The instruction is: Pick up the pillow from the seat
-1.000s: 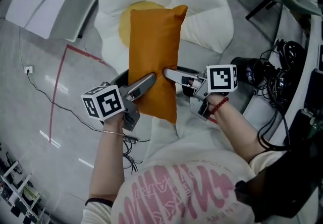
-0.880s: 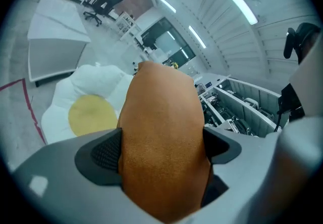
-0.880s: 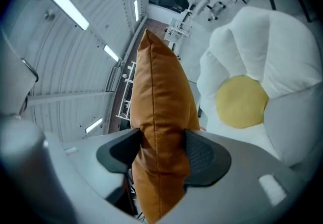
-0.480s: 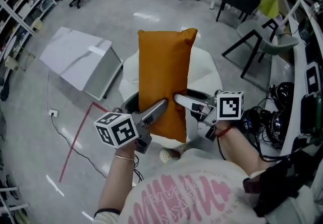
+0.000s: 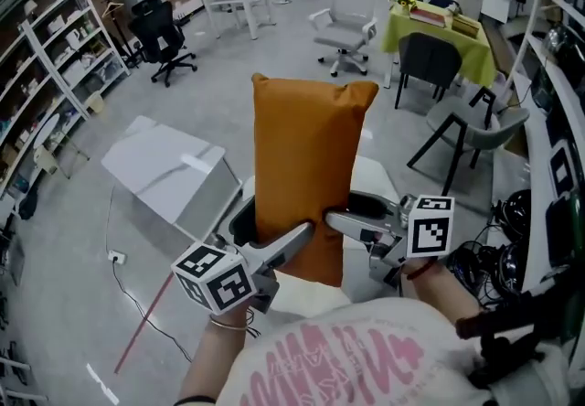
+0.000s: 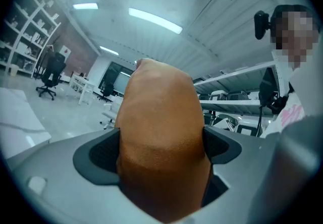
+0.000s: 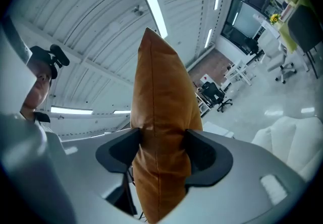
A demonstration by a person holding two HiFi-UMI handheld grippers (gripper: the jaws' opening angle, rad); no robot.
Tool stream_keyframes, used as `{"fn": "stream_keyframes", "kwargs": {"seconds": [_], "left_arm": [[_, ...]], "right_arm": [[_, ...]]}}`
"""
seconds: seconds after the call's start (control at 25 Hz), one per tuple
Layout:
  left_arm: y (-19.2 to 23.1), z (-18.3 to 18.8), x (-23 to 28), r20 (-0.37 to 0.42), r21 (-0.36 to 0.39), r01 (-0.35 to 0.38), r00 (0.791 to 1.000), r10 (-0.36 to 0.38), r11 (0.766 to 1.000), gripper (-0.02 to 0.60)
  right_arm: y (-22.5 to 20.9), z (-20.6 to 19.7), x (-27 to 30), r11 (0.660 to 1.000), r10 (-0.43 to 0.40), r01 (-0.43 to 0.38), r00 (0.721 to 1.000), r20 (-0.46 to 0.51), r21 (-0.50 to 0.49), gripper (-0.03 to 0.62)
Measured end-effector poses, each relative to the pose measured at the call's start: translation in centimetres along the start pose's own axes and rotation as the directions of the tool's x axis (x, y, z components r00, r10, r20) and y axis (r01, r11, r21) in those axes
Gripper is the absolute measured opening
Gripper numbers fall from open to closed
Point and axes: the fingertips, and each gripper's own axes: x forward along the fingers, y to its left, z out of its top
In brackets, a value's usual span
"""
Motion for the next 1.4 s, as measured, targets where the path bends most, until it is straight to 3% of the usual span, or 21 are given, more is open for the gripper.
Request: {"fn": "stream_keyframes", "kwargs": {"seconds": [0.28, 0.52, 0.72, 1.0, 1.16, 1.4], "left_arm": [[-3.2, 2.5, -1.5, 0.072, 0.109, 0.042, 0.996, -0.05, 0.993, 0.529], [-1.9, 0.6, -1.2, 0.103, 0.095, 0.076, 0.991, -0.085, 0.993, 0.54], [0.4, -3.7, 0.2, -0.008, 0.036, 0.074, 0.997, -0.073, 0.997, 0.554], [3.0, -8.2, 0.6, -0.112, -0.05, 0.026, 0.993, -0.031, 0.998, 0.557], [3.8, -9.7, 0.2, -0.119, -0.116, 0.007, 0.993, -0.021, 0.993, 0.555], [4.3, -10.4, -0.3, -0.1, -0.158, -0.002, 0.995, -0.014, 0.987, 0.551]], "right_arm": [[3.9, 1.4, -0.8, 0.989, 0.046, -0.042, 0.998, 0.03, -0.141, 0.282], [2.6, 0.3, -0.6, 0.978, 0.023, -0.023, 1.0, -0.004, -0.206, 0.288], [-0.9, -2.8, -0.5, 0.993, -0.017, 0.005, 0.995, -0.097, -0.117, 0.295], [-4.6, -6.7, -0.5, 0.997, -0.028, 0.038, 0.988, -0.15, 0.064, 0.293], [-5.5, -7.9, -0.4, 0.99, -0.024, 0.046, 0.987, -0.16, 0.136, 0.289], [-5.8, -8.3, -0.2, 0.983, -0.009, 0.037, 0.987, -0.159, 0.178, 0.28]]}}
